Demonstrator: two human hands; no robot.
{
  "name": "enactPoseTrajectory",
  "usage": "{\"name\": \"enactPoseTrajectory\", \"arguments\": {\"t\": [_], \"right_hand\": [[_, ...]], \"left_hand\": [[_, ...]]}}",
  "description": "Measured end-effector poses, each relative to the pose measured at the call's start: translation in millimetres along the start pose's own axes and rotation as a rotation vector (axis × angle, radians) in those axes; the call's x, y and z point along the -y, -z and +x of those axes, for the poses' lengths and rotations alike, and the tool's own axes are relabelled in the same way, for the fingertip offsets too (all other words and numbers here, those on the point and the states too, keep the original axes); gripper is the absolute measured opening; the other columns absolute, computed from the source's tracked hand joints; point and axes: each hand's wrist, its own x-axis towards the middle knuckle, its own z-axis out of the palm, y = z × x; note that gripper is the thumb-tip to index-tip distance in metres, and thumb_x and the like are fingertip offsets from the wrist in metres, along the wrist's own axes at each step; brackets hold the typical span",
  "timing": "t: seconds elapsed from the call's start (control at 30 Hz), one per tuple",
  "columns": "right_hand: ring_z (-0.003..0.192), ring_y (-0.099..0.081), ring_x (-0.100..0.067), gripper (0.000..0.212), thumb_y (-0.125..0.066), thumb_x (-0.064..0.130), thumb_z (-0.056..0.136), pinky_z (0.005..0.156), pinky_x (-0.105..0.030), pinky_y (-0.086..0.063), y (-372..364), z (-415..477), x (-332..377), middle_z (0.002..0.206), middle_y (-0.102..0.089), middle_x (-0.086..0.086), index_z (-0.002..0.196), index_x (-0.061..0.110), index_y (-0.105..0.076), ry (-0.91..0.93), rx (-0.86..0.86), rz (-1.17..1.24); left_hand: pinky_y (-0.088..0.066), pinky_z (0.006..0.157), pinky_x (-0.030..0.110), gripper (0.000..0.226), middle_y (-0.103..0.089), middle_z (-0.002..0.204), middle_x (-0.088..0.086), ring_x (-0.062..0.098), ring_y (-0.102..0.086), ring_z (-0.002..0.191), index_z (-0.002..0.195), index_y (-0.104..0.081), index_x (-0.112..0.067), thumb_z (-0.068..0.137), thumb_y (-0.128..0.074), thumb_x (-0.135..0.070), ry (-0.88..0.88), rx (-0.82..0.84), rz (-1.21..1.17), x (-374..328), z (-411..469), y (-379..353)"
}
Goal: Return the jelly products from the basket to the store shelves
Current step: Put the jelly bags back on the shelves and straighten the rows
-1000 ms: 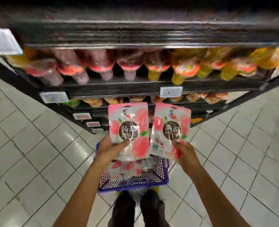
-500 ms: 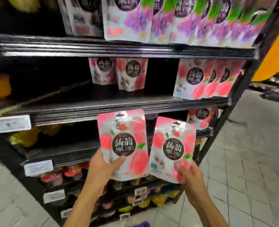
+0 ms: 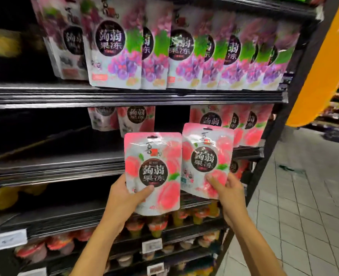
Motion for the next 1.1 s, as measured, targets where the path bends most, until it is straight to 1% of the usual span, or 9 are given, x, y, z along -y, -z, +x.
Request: {"name": "enactPoseTrajectory", "arguments": {"t": [0.07, 0.23, 0.43, 0.53, 0.7, 0.8, 0.97, 1.03, 1.1], "right_hand": [[0.094, -0.072, -0.024, 0.014, -0.077, 0.030, 0.080, 0.084, -0.045, -0.058, 2, 23, 4, 0.097, -0.076, -0.003, 0.094, 0.029, -0.074, 0.021, 0.049, -0.006], [0.086, -0.072, -0.014, 0.011, -0.078, 0.021, 0.081, 0.068, -0.021, -0.057, -3, 64, 15, 0.092, -0.076, -0.001, 0.090, 0.027, -0.076, 0.043, 0.130, 0.063], [0.080, -0.068, -0.012, 0.010, -0.078, 0.014, 0.081, 0.071, -0.027, -0.057, -26, 94, 24, 0.086, -0.075, -0.003, 0.090, 0.015, -0.073, 0.060, 0.192, 0.080], [0.076, -0.064, -0.014, 0.009, -0.078, 0.017, 0.082, 0.071, -0.030, -0.054, -38, 104, 26, 0.079, -0.070, -0.002, 0.083, 0.014, -0.069, 0.125, 0.165, 0.071], [0.083, -0.067, -0.020, 0.012, -0.077, 0.023, 0.082, 0.079, -0.037, -0.054, -51, 112, 21, 0.081, -0.071, 0.004, 0.080, 0.028, -0.066, 0.254, 0.152, -0.042], [0.089, -0.068, -0.020, 0.014, -0.077, 0.022, 0.083, 0.081, -0.039, -0.055, -50, 112, 15, 0.089, -0.072, 0.002, 0.090, 0.023, -0.065, 0.253, 0.170, -0.071], [0.095, -0.069, -0.007, 0.038, -0.082, 0.024, 0.077, 0.081, -0.023, -0.055, -34, 110, 18, 0.098, -0.073, 0.008, 0.108, 0.018, -0.060, 0.240, 0.236, -0.271], [0.092, -0.067, 0.003, 0.039, -0.082, 0.025, 0.077, 0.080, -0.013, -0.052, -27, 107, 19, 0.095, -0.070, 0.017, 0.110, 0.022, -0.063, 0.271, 0.162, -0.383], [0.084, -0.066, 0.000, 0.033, -0.081, 0.024, 0.078, 0.078, -0.016, -0.053, -21, 104, 21, 0.088, -0.068, 0.018, 0.107, 0.020, -0.068, 0.322, 0.051, -0.520]], "left_hand": [[-0.059, 0.065, 0.029, 0.046, -0.077, 0.094, -0.001, 0.017, -0.075, 0.084, 0.096, -0.068, -0.039, 0.054, -0.087, -0.043, -0.004, -0.030, -0.005, -2, 12, -11], [-0.054, 0.054, 0.021, 0.046, -0.077, 0.090, -0.003, 0.009, -0.073, 0.074, 0.097, -0.068, -0.042, 0.055, -0.086, -0.043, -0.018, -0.090, -0.046, -8, 30, -32], [-0.059, 0.066, 0.026, 0.043, -0.077, 0.097, 0.001, 0.018, -0.074, 0.087, 0.100, -0.068, -0.034, 0.061, -0.084, -0.035, -0.038, -0.136, -0.050, -9, 39, -33], [-0.060, 0.073, 0.037, 0.039, -0.076, 0.097, 0.003, 0.022, -0.074, 0.089, 0.100, -0.068, -0.033, 0.063, -0.083, -0.033, -0.037, -0.151, -0.036, -10, 40, -26], [-0.057, 0.062, 0.025, 0.039, -0.076, 0.097, 0.001, 0.019, -0.074, 0.087, 0.102, -0.068, -0.031, 0.066, -0.083, -0.031, -0.044, -0.166, -0.032, -13, 41, -16], [-0.058, 0.064, 0.028, 0.034, -0.076, 0.097, 0.001, 0.020, -0.074, 0.087, 0.100, -0.068, -0.034, 0.070, -0.082, -0.028, -0.047, -0.148, -0.020, -13, 41, -13], [-0.059, 0.071, 0.035, 0.034, -0.076, 0.099, -0.001, 0.019, -0.074, 0.090, 0.099, -0.068, -0.035, 0.069, -0.083, -0.028, -0.039, -0.139, -0.015, -12, 41, -13], [-0.059, 0.065, 0.032, 0.030, -0.076, 0.095, -0.002, 0.017, -0.074, 0.087, 0.097, -0.068, -0.035, 0.073, -0.082, -0.022, -0.035, -0.146, -0.007, -10, 42, -13], [-0.058, 0.063, 0.029, 0.029, -0.076, 0.095, -0.002, 0.016, -0.074, 0.085, 0.097, -0.069, -0.034, 0.073, -0.081, -0.023, -0.036, -0.138, -0.007, -9, 42, -14]]}}
